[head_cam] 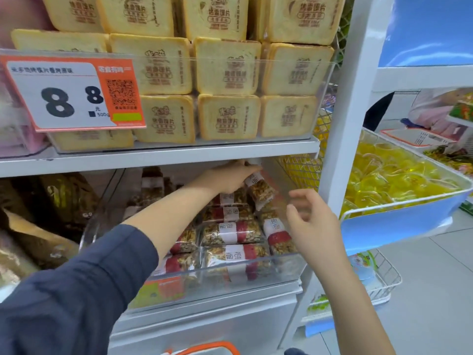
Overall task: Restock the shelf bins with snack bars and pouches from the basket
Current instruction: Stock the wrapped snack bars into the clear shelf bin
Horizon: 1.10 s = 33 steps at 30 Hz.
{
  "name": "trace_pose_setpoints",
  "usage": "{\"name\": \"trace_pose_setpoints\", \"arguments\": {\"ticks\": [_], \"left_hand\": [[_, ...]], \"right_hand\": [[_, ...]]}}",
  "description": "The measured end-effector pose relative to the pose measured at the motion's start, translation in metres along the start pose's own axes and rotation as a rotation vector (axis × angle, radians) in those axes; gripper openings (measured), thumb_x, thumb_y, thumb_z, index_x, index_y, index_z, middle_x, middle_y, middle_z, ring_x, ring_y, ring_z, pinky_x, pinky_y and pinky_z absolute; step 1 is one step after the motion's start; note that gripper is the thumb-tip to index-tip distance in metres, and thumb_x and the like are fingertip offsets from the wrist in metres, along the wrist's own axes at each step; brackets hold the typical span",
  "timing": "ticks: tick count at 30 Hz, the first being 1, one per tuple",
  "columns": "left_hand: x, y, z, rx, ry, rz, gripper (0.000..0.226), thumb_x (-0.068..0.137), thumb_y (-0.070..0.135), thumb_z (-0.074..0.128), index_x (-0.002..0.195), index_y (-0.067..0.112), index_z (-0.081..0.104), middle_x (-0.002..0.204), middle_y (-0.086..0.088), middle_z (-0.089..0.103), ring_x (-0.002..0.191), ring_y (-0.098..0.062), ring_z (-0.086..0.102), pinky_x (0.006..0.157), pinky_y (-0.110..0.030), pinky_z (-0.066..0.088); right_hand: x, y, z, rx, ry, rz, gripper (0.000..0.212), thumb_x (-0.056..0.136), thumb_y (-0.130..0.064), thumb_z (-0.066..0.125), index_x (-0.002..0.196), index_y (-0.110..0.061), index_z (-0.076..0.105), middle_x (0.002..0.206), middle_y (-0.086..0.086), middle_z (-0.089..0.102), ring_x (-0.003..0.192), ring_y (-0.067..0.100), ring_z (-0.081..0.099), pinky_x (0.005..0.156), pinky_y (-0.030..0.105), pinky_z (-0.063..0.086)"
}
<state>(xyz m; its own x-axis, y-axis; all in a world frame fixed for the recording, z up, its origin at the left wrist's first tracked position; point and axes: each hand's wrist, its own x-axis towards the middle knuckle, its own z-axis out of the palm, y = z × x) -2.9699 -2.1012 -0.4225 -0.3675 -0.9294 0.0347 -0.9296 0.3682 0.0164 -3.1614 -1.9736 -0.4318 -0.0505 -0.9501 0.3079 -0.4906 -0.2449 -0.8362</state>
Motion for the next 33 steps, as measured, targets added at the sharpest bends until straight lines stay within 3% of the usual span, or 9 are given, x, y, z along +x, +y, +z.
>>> {"name": "trace_pose_setpoints", "arguments": {"ticks": [3,10,12,15,21,24,26,29,33], "left_hand": [[0.019,0.002,0.014,-0.014,-0.003,-0.016,0.065,0.096,0.004,0.044,0.149,0.030,0.019,0.158,-0.004,0.004,0.137,-0.030,0.030,0.100,-0.039,0.043],[-0.005,-0.046,0.006,-0.107,-0.032,-0.069,0.057,0.094,0.020,0.054,0.146,0.025,0.030,0.144,-0.008,0.035,0.119,-0.028,0.045,0.097,-0.037,0.041],[-0.024,-0.057,-0.001,-0.108,-0.004,-0.079,0.057,0.092,0.031,0.057,0.144,0.021,0.034,0.141,-0.007,0.043,0.118,-0.025,0.046,0.097,-0.034,0.039],[-0.056,-0.063,-0.008,-0.125,0.079,-0.070,0.065,0.090,0.040,0.058,0.146,0.020,0.031,0.149,-0.005,0.036,0.130,-0.026,0.038,0.106,-0.031,0.030],[-0.101,-0.040,-0.017,-0.099,-0.009,-0.170,0.064,0.081,0.061,0.057,0.136,0.032,0.042,0.140,0.000,0.041,0.127,-0.020,0.041,0.092,-0.029,0.039],[-0.116,-0.042,-0.023,-0.252,-0.017,-0.189,0.055,0.080,0.053,0.064,0.128,0.035,0.044,0.121,0.009,0.048,0.116,-0.016,0.048,0.081,-0.023,0.040],[-0.131,-0.060,-0.029,-0.335,-0.007,-0.290,0.074,0.079,0.049,0.068,0.140,0.029,0.032,0.132,0.009,0.045,0.120,-0.017,0.048,0.088,-0.023,0.042],[-0.150,-0.084,-0.032,-0.221,-0.063,-0.452,0.103,0.076,0.053,0.070,0.150,0.018,0.009,0.149,-0.003,0.032,0.128,-0.026,0.044,0.103,-0.033,0.040],[-0.149,-0.075,-0.032,-0.263,-0.143,-0.550,0.113,0.076,0.054,0.070,0.151,0.016,-0.004,0.157,-0.005,0.018,0.136,-0.024,0.034,0.103,-0.029,0.038]], "right_hand": [[0.000,0.004,-0.004,0.021,-0.039,-0.003,0.019,0.094,-0.014,0.052,0.110,-0.024,0.057,0.091,-0.019,0.059,0.079,-0.003,0.057,0.064,0.013,0.042],[-0.001,0.005,-0.004,-0.058,-0.101,-0.046,0.020,0.095,-0.014,0.051,0.110,-0.026,0.055,0.094,-0.018,0.058,0.081,-0.003,0.055,0.065,0.007,0.042],[0.000,0.002,0.001,-0.057,-0.105,-0.052,0.021,0.094,-0.013,0.051,0.112,-0.023,0.056,0.094,-0.014,0.059,0.083,0.000,0.055,0.070,0.012,0.044],[0.005,-0.004,0.015,-0.083,-0.115,-0.074,0.023,0.093,-0.015,0.053,0.114,-0.022,0.054,0.098,-0.007,0.062,0.084,0.006,0.057,0.078,0.029,0.048],[0.017,-0.032,0.064,-0.074,-0.299,-0.186,0.062,0.084,-0.024,0.070,0.137,-0.032,0.039,0.139,0.003,0.040,0.124,0.018,0.044,0.095,0.024,0.037],[0.019,-0.043,0.091,-0.097,-0.238,-0.237,0.045,0.081,-0.020,0.073,0.122,-0.026,0.054,0.131,0.008,0.046,0.109,0.021,0.051,0.090,0.022,0.043],[0.018,-0.047,0.098,-0.111,-0.167,-0.214,0.035,0.082,-0.016,0.071,0.113,-0.021,0.057,0.125,0.010,0.049,0.088,0.019,0.048,0.075,0.022,0.040],[0.020,-0.046,0.094,-0.069,-0.100,-0.151,0.031,0.082,-0.009,0.068,0.109,-0.015,0.053,0.123,0.010,0.046,0.082,0.014,0.037,0.072,0.024,0.036],[0.021,-0.042,0.094,-0.002,-0.061,-0.095,0.032,0.080,-0.007,0.069,0.106,-0.011,0.051,0.119,0.011,0.046,0.070,0.003,0.038,0.069,0.023,0.032]]}}
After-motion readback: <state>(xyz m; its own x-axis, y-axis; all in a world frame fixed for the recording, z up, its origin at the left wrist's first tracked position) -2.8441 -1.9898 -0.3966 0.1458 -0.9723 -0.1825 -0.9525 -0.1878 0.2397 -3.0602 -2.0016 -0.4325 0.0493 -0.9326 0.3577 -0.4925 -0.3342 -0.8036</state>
